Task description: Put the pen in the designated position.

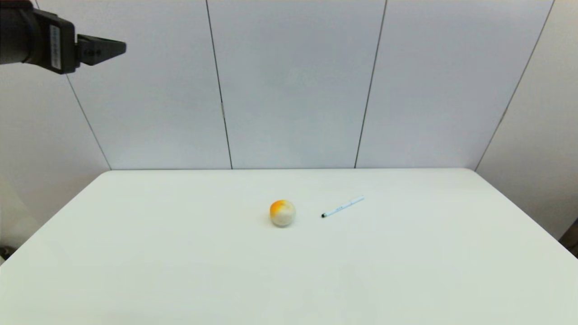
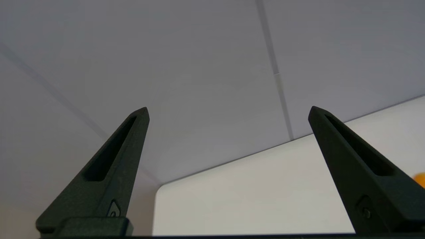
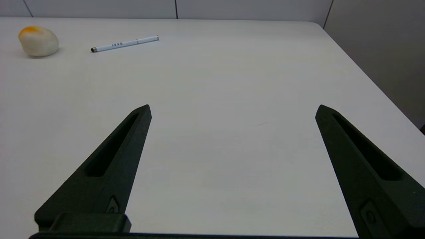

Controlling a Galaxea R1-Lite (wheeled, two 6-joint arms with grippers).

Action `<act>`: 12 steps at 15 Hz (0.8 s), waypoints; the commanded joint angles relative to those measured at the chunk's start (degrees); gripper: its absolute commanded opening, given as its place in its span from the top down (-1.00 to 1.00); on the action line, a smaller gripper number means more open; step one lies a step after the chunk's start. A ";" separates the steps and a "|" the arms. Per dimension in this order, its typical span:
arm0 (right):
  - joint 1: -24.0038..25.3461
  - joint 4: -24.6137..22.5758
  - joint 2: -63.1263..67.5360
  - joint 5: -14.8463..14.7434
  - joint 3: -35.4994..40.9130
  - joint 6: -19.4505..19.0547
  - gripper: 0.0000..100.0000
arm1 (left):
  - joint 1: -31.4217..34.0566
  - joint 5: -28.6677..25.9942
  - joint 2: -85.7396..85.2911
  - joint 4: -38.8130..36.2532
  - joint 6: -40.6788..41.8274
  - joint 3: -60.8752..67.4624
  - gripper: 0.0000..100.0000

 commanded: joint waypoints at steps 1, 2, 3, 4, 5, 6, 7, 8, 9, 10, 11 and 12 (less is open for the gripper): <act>0.00 0.02 0.09 0.06 -0.02 -0.03 -1.00 | 5.34 -1.62 -6.77 -0.01 -5.99 8.84 -1.00; 0.00 0.02 0.09 0.06 -0.02 -0.03 -1.00 | 5.69 -1.71 -8.36 -0.10 -7.57 11.74 -1.00; 0.00 0.02 0.09 -0.03 -0.02 -0.03 -1.00 | 5.78 -2.06 -9.76 -0.10 -8.28 14.55 -1.00; 0.00 0.02 0.09 -0.03 0.06 -0.03 -1.00 | 5.96 -2.68 -11.52 -0.10 -8.45 17.54 -1.00; 0.00 0.02 0.09 0.06 -0.02 0.06 -1.00 | 6.40 -3.20 -13.63 -0.10 -8.72 20.79 -1.00; 0.00 0.02 0.09 0.06 -0.02 0.06 -1.00 | 6.48 -3.64 -16.44 -0.10 -9.42 24.48 -1.00; 0.00 0.02 0.09 0.06 -0.02 0.06 -1.00 | 6.57 -3.99 -18.64 -0.19 -10.03 27.56 -1.00; 0.00 0.02 0.09 -0.03 -0.02 -0.03 -1.00 | 6.75 -5.14 -20.84 -0.28 -10.30 30.46 -1.00; 0.00 0.02 0.09 -0.03 -0.02 -0.03 -1.00 | 7.80 -6.90 -23.03 -0.19 -10.30 33.09 -1.00; 0.00 0.02 0.09 -0.03 -0.02 -0.03 -1.00 | 8.68 -8.74 -25.14 -0.19 -10.30 35.73 -1.00; 0.00 0.02 0.09 0.06 -0.02 0.06 -1.00 | 9.21 -10.15 -27.08 -0.28 -10.39 37.93 -1.00; 0.00 0.02 0.09 -0.03 -0.02 0.06 -1.00 | 9.30 -10.32 -29.36 -0.80 -11.62 40.39 -1.00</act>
